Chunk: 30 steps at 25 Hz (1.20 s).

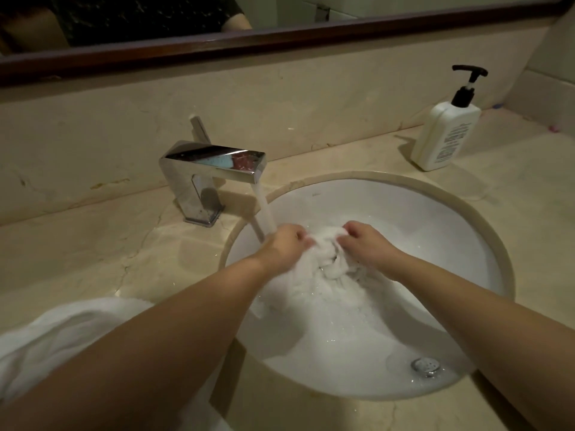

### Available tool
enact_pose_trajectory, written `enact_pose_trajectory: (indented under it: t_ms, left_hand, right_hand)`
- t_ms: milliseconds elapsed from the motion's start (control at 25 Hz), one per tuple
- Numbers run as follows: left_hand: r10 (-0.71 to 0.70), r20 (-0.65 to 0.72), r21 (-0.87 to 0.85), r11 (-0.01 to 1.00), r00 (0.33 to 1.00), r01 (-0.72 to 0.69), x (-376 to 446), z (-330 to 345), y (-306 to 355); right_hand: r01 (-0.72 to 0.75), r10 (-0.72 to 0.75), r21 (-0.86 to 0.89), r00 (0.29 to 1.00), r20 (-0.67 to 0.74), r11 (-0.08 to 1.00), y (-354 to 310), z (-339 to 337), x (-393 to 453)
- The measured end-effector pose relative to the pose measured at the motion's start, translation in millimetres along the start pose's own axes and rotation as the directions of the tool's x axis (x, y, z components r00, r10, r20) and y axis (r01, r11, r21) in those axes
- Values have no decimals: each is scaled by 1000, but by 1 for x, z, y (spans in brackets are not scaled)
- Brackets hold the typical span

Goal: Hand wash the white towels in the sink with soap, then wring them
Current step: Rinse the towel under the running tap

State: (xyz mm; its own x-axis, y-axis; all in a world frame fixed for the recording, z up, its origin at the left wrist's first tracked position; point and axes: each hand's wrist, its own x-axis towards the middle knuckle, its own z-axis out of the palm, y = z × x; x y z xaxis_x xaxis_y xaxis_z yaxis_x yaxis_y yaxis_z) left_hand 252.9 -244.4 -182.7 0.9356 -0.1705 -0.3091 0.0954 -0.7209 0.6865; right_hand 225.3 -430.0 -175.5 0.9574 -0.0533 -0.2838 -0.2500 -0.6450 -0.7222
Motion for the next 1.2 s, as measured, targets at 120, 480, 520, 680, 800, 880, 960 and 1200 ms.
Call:
enact_pose_trajectory:
  t_ms: [120, 480, 520, 680, 800, 880, 960, 1200]
  left_hand:
    - [-59, -124, -380, 925, 991, 7, 8, -10, 9]
    - [-14, -270, -311, 948, 963, -73, 18, 35, 16]
    - [49, -299, -263, 956, 953, -132, 18, 45, 13]
    - [95, -272, -233, 959, 958, -161, 20, 64, 5]
    - [11, -334, -209, 974, 942, -85, 19, 70, 9]
    - [-42, -346, -176, 984, 937, -21, 25, 73, 12]
    - [-92, -313, -170, 985, 945, 40, 36, 71, 14]
    - [-208, -277, -382, 920, 938, 91, 59, 78, 24]
  right_hand:
    - [-72, 117, 483, 991, -64, 873, -10, -8, -3]
    - [66, -58, 47, 986, -157, 997, 10, 22, 10]
    - [98, -91, 35, 985, -149, 995, 15, 31, 15]
    - [118, -125, -52, 979, -159, 992, 25, 54, 25]
    - [104, -109, -32, 958, -267, 994, 25, 58, 30]
    - [55, -39, 42, 948, -317, 998, 26, 58, 38]
    - [-4, 15, 34, 946, -324, 999, 28, 60, 47]
    - [-63, 43, -43, 928, -370, 997, 23, 56, 64]
